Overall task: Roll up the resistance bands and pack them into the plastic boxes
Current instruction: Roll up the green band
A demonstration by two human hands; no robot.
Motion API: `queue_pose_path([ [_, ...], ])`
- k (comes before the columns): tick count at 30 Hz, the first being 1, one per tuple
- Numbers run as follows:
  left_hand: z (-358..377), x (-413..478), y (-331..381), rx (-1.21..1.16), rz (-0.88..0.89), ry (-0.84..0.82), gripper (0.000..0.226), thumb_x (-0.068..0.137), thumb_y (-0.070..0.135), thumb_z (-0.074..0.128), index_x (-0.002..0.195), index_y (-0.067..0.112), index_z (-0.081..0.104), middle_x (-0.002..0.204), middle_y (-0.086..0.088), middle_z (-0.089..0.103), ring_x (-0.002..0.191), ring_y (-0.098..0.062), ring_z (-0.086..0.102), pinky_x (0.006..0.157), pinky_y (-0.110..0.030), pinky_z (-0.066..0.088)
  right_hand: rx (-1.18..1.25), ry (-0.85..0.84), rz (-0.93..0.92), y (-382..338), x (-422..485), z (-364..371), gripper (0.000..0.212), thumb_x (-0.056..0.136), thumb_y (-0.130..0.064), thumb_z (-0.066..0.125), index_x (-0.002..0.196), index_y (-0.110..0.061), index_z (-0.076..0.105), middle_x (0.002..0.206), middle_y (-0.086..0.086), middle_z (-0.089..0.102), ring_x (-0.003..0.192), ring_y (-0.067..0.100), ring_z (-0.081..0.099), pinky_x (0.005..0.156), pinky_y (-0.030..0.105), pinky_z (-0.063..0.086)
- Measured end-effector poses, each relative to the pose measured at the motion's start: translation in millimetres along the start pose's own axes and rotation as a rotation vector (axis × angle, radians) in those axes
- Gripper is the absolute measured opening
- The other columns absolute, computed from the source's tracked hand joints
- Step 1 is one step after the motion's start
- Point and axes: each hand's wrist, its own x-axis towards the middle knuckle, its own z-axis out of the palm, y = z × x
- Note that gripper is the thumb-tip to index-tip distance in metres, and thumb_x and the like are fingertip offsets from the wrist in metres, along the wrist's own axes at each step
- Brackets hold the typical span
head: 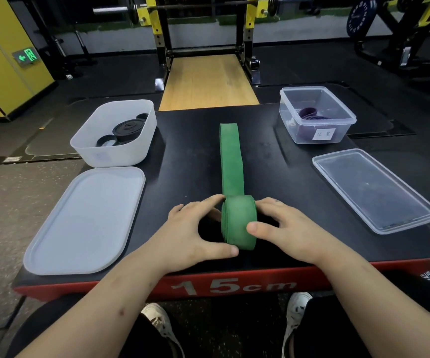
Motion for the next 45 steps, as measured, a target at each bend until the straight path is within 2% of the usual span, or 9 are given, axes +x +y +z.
queue_pose_path([
  [2,1.8,2.5,-5.7,-0.013,-0.026,0.008,0.088,0.060,0.074,0.079,0.135,0.072,0.032,0.124,0.039,0.052,0.134,-0.001,0.038,0.119,-0.043,0.030,0.007,-0.007,-0.006,1.2,-0.8,0.3,0.066,0.077,-0.083,0.055,0.133,-0.047,0.061,0.128,-0.026,0.058,0.132,-0.004,0.046,0.116,0.037,0.038],
  [5,5.6,5.8,-13.2,-0.035,-0.032,-0.016,0.096,0.056,0.088,0.072,0.142,0.059,0.041,0.134,0.030,0.053,0.139,-0.013,0.039,0.117,-0.048,0.033,0.009,-0.035,-0.024,1.2,-3.7,0.2,0.083,0.073,-0.095,0.049,0.138,-0.045,0.059,0.135,-0.023,0.053,0.140,0.001,0.039,0.120,0.042,0.033],
  [11,7.6,-5.1,-5.2,-0.051,-0.024,-0.031,0.085,0.061,0.076,0.073,0.137,0.045,0.054,0.137,0.030,0.050,0.141,0.000,0.034,0.122,-0.051,0.024,-0.005,-0.108,-0.032,-3.6,-12.6,-0.6,0.086,0.075,-0.097,0.043,0.138,-0.041,0.061,0.146,-0.019,0.050,0.150,0.002,0.027,0.127,0.046,0.020],
  [15,13.1,-14.7,-1.0,-0.062,-0.029,-0.062,0.078,0.063,0.074,0.070,0.133,0.045,0.058,0.136,0.032,0.047,0.139,0.007,0.030,0.124,-0.050,0.019,0.015,-0.067,0.006,-4.7,-30.6,2.3,0.086,0.073,-0.098,0.045,0.150,-0.062,0.030,0.149,-0.023,0.050,0.149,0.002,0.032,0.123,0.047,0.029],
  [19,18.0,-14.7,-5.4,-0.100,-0.039,-0.036,0.071,0.069,0.078,0.062,0.130,0.043,0.061,0.136,0.028,0.051,0.140,0.004,0.035,0.126,-0.049,0.008,0.043,-0.117,-0.025,-8.3,-47.1,0.3,0.093,0.074,-0.082,0.069,0.149,-0.069,0.017,0.149,-0.025,0.049,0.144,-0.005,0.037,0.121,0.044,0.033],
  [23,19.5,-12.6,-6.5,-0.107,-0.076,-0.033,0.068,0.072,0.083,0.056,0.126,0.042,0.064,0.135,0.026,0.054,0.140,0.002,0.037,0.127,-0.047,0.004,-0.017,-0.114,-0.024,-10.7,-41.4,-1.1,0.096,0.075,-0.065,0.081,0.148,-0.069,0.021,0.144,-0.027,0.050,0.139,-0.006,0.041,0.119,0.040,0.036],
  [29,18.4,-8.2,-5.6,-0.092,-0.111,0.007,0.077,0.071,0.093,0.045,0.119,0.038,0.070,0.124,0.024,0.062,0.128,0.007,0.045,0.122,-0.048,0.022,-0.021,-0.044,0.021,-9.3,-28.1,-3.6,0.094,0.062,-0.077,0.076,0.143,-0.071,0.028,0.146,-0.031,0.045,0.137,-0.012,0.038,0.118,0.030,0.035],
  [38,21.4,-0.2,-11.1,-0.072,-0.130,0.085,0.074,0.074,0.099,0.031,0.100,0.043,0.072,0.112,0.024,0.066,0.126,-0.008,0.050,0.111,-0.047,0.038,0.006,-0.043,0.032,-3.1,-10.0,-4.9,0.110,0.057,-0.091,0.071,0.153,-0.049,0.037,0.151,-0.023,0.048,0.143,-0.002,0.040,0.120,0.041,0.035],
  [45,21.9,-2.3,-7.9,-0.037,-0.079,0.104,0.069,0.082,0.094,0.024,0.083,0.040,0.068,0.102,0.023,0.068,0.116,-0.002,0.055,0.108,-0.047,0.038,0.043,-0.051,0.006,-5.6,-8.4,-6.0,0.079,0.066,-0.078,0.075,0.138,-0.051,0.054,0.137,-0.021,0.061,0.132,0.000,0.051,0.115,0.041,0.042],
])
